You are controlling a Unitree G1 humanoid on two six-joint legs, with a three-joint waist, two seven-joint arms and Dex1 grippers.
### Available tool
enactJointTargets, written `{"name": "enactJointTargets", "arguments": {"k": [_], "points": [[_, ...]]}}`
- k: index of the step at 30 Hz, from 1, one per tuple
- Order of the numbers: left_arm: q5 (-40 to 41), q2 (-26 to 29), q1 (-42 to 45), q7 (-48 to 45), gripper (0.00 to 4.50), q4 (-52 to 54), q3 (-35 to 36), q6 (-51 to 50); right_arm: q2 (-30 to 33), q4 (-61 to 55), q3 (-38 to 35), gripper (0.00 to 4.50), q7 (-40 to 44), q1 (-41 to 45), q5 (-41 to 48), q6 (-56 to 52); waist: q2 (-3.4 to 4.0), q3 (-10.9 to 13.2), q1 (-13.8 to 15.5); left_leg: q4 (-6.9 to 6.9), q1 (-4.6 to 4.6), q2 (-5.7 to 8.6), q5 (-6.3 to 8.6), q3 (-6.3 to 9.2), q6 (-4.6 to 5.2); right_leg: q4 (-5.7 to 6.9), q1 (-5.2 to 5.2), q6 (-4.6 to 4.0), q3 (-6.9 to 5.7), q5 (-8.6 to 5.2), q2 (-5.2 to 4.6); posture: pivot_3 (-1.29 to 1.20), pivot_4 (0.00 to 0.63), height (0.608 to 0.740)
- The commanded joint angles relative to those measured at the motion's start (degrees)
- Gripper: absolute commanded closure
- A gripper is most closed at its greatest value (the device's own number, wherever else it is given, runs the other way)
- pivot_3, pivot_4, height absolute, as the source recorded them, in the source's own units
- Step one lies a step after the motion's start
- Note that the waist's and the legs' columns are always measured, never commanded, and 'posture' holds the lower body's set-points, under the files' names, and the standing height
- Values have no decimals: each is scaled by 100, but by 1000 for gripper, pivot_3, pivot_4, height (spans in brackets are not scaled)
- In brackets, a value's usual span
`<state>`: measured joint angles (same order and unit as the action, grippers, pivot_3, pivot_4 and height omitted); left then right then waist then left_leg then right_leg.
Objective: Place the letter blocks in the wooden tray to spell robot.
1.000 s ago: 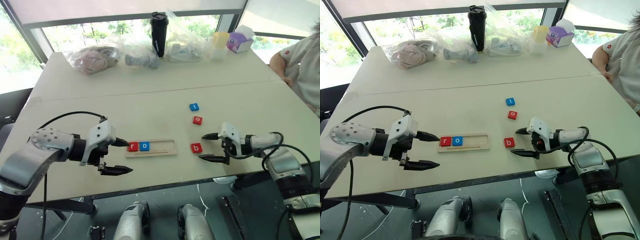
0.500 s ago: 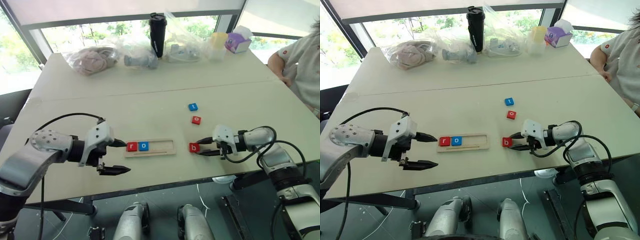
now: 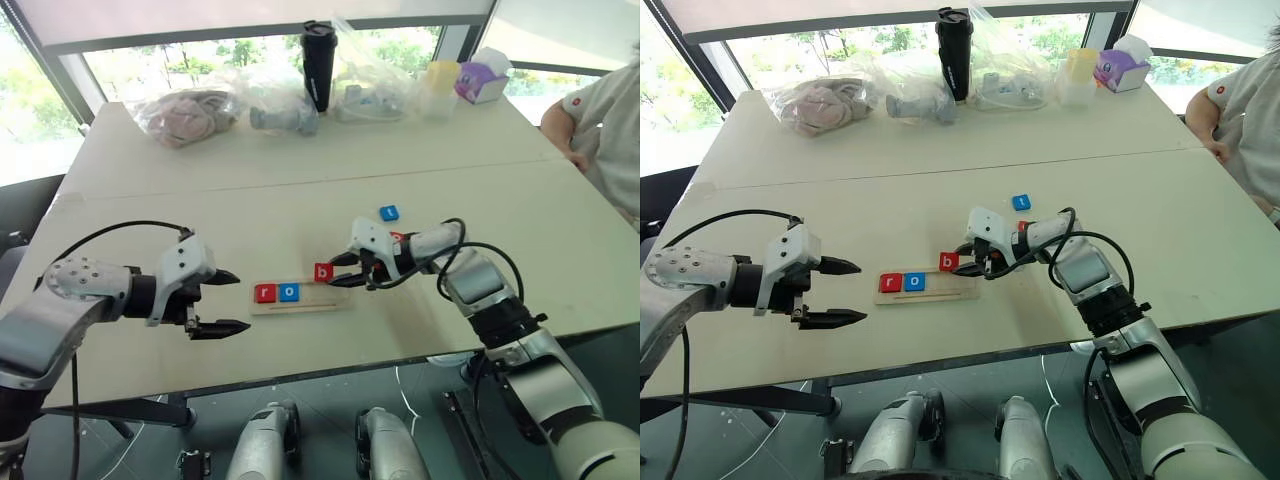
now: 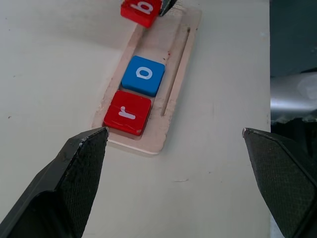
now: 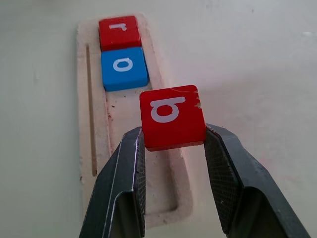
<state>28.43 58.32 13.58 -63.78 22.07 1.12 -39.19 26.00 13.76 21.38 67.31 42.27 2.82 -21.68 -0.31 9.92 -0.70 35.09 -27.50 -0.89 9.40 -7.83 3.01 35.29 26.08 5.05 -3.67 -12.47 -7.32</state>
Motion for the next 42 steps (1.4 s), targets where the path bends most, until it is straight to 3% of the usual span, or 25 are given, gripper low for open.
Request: {"name": "enactJointTargets", "arguments": {"k": [1, 36, 42], "points": [[25, -23, -50, 61, 0, 149, 119, 56, -126, -10, 108, 3369, -94, 168, -134, 33, 0, 0, -19, 0, 0, 0, 0, -6, 0, 1, -4, 0, 0, 1, 1, 0, 150, 740], [-238, -244, -25, 281, 0, 81, -97, 136, -324, -813, 442, 3369, -114, -56, -214, -577, -1, -1, -16, 0, 3, -18, -4, -9, -7, 19, 16, 1, -1, 2, 30, 0, 150, 740], [-264, -272, 3, 288, 0, 61, -124, 144, -398, -824, 347, 493, -294, -17, -196, -607, -1, -1, -17, -1, 3, -19, -5, -9, -7, 19, 17, 1, -1, 2, 30, 0, 150, 740]]}}
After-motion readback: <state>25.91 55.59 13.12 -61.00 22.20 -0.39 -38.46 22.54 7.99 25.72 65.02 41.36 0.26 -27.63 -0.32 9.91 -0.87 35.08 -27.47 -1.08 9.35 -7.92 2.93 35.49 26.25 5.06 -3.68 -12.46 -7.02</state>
